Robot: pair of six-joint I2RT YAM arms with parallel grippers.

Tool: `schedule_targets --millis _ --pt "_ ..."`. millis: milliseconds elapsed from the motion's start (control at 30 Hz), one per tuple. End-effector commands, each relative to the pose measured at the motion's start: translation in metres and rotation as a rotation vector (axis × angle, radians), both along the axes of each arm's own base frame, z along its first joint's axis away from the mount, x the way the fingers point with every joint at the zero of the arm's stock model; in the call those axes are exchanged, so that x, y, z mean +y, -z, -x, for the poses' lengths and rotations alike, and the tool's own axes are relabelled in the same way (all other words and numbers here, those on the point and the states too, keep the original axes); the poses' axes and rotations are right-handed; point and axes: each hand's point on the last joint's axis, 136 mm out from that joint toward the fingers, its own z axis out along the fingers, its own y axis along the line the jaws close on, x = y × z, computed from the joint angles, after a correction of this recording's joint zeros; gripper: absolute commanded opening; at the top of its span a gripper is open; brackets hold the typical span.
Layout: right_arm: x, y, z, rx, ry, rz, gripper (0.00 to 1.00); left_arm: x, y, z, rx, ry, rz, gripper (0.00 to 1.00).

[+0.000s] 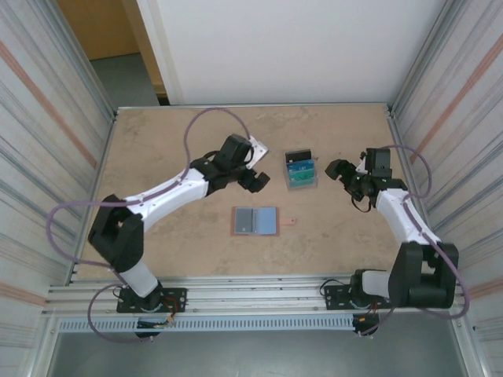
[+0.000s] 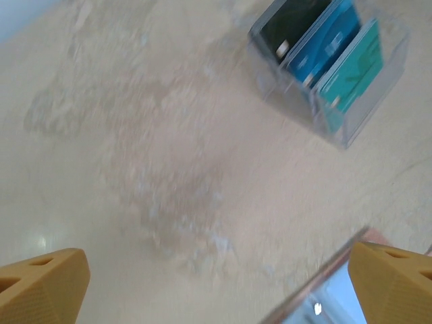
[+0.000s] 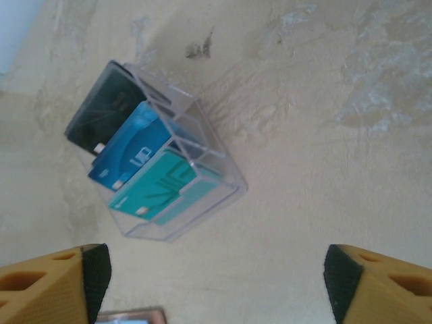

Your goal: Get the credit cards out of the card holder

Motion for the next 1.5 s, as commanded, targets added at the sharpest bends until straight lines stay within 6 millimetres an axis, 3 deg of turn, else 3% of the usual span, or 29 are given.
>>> schedule_targets --millis 0,267,567,967,1133,1467 --pt "0.002 -0.010 -0.036 -0.086 -0.038 -0.043 0.72 0.032 -0.010 0.008 -0.002 -0.208 0.110 0.99" --pt "-0.006 0.033 -0.079 0.008 -0.022 -0.049 0.40 0.082 0.010 0.047 0.034 -0.377 0.153 0.99" --pt "0.001 0.081 -0.102 0.101 -0.046 -0.080 0.32 0.113 0.021 0.063 0.038 -0.484 0.138 0.99" --pt "0.047 0.097 -0.112 0.136 -0.153 -0.049 0.31 0.125 0.013 0.064 -0.011 -0.523 0.156 0.99" --pt "0.067 0.095 -0.116 0.134 -0.193 -0.030 0.31 0.125 0.011 0.064 -0.023 -0.523 0.174 0.99" --pt "0.084 0.086 -0.098 0.156 -0.185 0.003 0.30 0.119 0.014 0.062 -0.011 -0.521 0.200 0.99"
